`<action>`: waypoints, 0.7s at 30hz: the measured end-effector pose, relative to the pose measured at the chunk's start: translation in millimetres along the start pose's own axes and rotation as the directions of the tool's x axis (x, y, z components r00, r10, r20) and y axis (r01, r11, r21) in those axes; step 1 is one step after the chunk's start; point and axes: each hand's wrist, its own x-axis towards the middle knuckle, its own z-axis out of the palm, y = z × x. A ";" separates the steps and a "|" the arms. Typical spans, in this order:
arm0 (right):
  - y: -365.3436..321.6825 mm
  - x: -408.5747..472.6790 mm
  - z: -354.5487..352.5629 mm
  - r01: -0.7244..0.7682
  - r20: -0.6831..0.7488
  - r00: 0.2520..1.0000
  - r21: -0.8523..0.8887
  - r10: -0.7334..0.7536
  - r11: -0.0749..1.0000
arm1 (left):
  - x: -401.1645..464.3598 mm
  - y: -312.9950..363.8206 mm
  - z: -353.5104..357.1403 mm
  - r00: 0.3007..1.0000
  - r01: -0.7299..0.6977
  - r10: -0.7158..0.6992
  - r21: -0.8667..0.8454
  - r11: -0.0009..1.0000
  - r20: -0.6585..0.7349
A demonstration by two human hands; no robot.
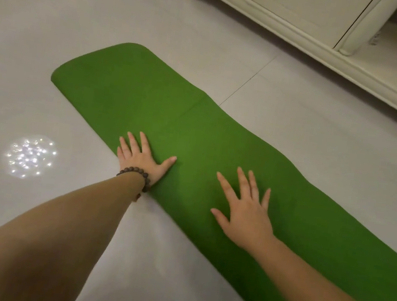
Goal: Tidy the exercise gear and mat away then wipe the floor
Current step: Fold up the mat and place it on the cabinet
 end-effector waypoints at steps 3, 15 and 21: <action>-31.2 62.6 -12.4 0.161 -0.058 0.986 0.031 -0.159 0.986 | 1.6 7.7 15.9 0.996 0.039 -0.039 -0.003 0.999 -0.077; -16.6 240.7 -35.7 0.287 0.033 0.958 -0.195 -0.286 0.938 | 3.3 3.3 29.4 0.976 0.021 -0.024 -0.018 1.000 -0.216; 36.3 183.2 -37.6 -0.057 -0.123 0.992 -0.146 0.039 0.988 | 4.7 2.5 29.7 0.978 0.018 -0.020 -0.013 1.000 -0.206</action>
